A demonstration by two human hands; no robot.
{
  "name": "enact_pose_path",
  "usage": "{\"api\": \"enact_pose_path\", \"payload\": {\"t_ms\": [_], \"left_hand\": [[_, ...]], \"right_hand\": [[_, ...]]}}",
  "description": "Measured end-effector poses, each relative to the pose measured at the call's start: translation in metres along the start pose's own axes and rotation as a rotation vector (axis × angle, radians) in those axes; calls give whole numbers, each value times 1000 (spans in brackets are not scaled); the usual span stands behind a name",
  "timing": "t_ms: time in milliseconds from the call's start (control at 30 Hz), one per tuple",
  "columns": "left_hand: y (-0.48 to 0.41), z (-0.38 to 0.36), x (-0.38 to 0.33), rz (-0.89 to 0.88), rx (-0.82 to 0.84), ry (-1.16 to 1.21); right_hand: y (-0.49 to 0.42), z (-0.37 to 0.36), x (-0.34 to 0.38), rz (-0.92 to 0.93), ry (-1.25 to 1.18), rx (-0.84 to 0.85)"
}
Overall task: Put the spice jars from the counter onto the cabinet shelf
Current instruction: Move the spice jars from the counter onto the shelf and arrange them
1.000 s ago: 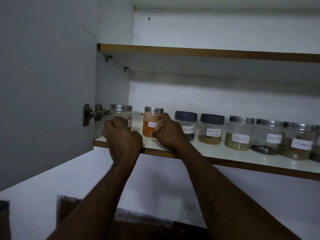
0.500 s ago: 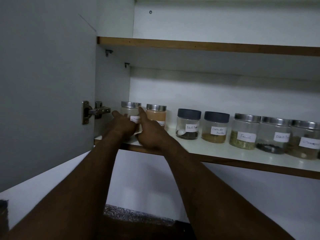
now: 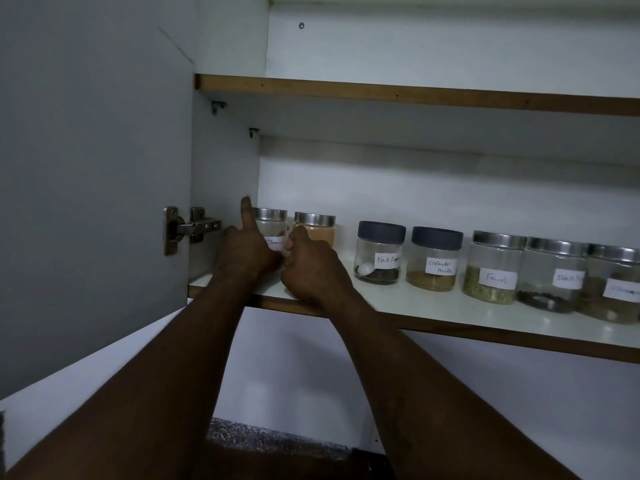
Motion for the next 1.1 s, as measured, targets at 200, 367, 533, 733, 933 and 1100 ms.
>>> {"api": "enact_pose_path", "payload": {"t_ms": [200,367,533,733,933,1100], "left_hand": [[-11,-1,-3,-92,-50,65],[-21,-8,2,-161,53,280],[-26,-13,6,-159,161,418],[-27,-16,7,-174,191,487],[-27,-10,5,-147,149,498],[-23,-9,4,-139,139,446]], "right_hand": [[-3,-4,-2,-19,20,25],[-7,-3,-5,-44,-20,1],[-5,-2,-4,-69,-44,12],[-3,2,-3,-42,-60,-30],[7,35,-22,-227,-167,-615],[-6,27,-31,-324,-120,-509]]}}
Point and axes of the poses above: each hand's wrist, its own y-axis away from the middle knuckle, its own z-axis out of the back of the hand, x = y × z, the point moved 4 cm from there along -y, towards the middle knuckle, and after that the axes turned 2 degrees about x, right-handed, at the moved point
